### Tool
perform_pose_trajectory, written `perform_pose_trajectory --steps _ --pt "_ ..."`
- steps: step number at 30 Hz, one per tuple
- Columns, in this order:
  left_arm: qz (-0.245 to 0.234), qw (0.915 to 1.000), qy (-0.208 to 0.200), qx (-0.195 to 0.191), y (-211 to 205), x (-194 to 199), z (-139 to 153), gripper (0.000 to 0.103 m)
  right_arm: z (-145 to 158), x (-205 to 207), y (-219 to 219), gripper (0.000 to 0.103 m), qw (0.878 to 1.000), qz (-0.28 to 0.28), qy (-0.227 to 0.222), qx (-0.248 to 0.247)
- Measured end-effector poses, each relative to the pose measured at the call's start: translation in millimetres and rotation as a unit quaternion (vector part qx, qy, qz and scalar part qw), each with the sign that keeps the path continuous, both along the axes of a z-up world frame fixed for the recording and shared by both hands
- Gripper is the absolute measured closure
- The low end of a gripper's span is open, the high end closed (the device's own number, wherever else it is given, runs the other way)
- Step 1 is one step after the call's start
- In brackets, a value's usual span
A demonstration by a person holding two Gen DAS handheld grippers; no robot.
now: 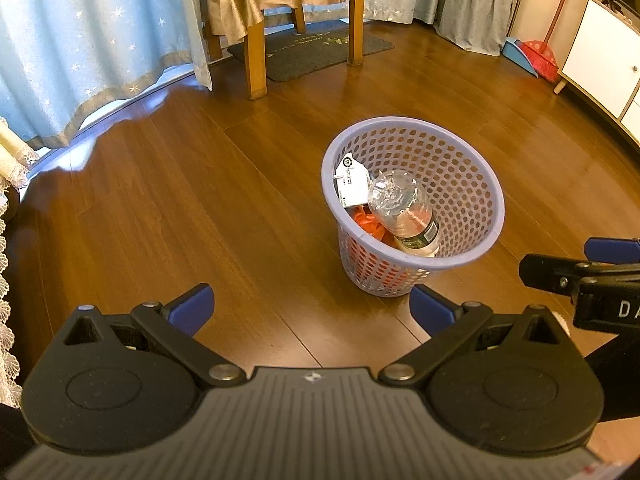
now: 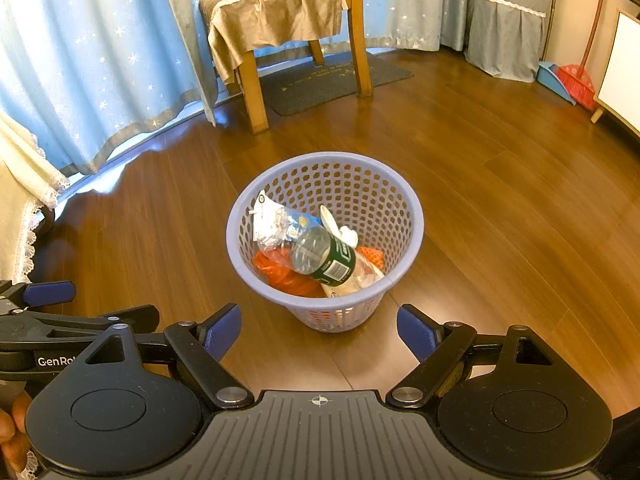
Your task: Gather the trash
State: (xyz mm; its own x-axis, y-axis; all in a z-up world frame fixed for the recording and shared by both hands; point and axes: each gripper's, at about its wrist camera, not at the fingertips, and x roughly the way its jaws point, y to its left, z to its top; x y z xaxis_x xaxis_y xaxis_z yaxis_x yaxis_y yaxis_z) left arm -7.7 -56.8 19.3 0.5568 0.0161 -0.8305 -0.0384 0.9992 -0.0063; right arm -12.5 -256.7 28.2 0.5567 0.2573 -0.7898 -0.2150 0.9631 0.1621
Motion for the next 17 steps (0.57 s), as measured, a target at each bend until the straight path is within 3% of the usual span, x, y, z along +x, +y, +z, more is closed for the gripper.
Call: perform_pose_trajectory --steps 17 --pt "0.003 1.0 -0.007 -0.003 -0.2 -1.2 1.3 0.001 0.4 -0.2 0.0 0.021 1.0 -0.001 -0.001 0.0"
